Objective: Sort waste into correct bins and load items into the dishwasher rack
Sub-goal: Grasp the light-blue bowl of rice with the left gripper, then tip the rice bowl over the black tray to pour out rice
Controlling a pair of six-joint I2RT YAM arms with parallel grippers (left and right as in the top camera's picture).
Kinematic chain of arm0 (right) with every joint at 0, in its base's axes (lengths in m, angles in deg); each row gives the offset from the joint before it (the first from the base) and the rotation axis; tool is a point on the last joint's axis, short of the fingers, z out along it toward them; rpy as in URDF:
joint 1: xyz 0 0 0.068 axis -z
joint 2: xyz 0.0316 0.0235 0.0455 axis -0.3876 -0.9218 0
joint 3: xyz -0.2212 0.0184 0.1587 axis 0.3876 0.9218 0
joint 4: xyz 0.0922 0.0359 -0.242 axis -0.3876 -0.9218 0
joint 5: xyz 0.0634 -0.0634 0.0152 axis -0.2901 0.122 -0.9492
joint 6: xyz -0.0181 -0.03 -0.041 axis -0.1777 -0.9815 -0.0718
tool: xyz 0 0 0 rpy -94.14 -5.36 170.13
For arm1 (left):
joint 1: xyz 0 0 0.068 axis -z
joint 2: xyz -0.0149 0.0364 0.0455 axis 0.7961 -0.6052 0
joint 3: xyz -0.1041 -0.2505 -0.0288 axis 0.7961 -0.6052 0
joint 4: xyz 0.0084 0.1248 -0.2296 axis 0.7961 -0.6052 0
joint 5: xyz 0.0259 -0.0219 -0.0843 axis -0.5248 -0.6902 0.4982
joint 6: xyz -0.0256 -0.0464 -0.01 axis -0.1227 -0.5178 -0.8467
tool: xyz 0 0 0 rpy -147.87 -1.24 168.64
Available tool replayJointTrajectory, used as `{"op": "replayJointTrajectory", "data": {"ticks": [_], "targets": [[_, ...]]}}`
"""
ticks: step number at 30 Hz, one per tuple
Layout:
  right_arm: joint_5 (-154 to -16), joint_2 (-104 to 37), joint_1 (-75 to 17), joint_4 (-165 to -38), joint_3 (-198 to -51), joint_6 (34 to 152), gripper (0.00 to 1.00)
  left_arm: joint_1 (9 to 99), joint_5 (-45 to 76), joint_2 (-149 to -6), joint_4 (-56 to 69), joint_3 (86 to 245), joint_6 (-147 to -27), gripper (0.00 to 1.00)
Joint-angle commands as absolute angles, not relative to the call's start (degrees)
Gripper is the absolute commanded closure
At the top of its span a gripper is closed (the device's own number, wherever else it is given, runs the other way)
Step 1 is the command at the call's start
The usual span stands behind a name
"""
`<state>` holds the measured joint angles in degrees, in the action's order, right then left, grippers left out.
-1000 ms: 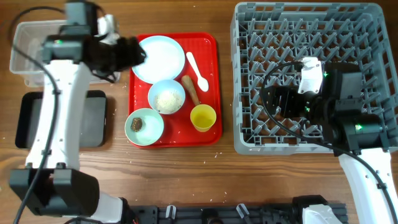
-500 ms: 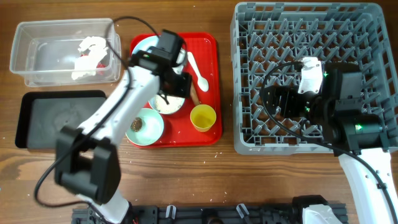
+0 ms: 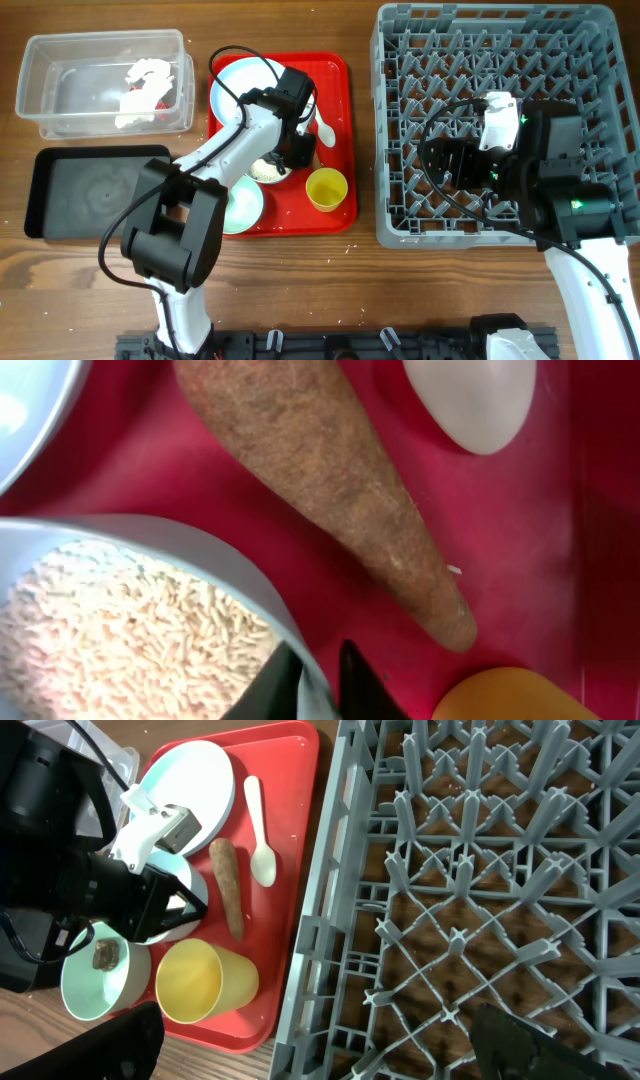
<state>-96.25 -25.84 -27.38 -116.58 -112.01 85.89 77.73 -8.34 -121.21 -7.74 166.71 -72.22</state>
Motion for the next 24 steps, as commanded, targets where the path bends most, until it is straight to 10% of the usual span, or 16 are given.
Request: {"op": "replayJointTrajectory", "data": {"ticks": [1,14,24], "targets": [[-95.9,-26.23,-27.78,-116.45,-113.23,86.61,0.0,77.73,-8.51,-121.45,-7.2,166.4,-72.24,0.96],[-95.92,-26.23,-27.78,-116.45,-113.23,86.63,0.0,73.62,-6.5,-106.55,-17.01,176.45,-81.31,0.96],[-95.92,-26.23,-27.78,-116.23,-113.23,86.61,0.0,40.75,16.8,-100.93,-29.6,173.81,-73.95,0.96]]}}
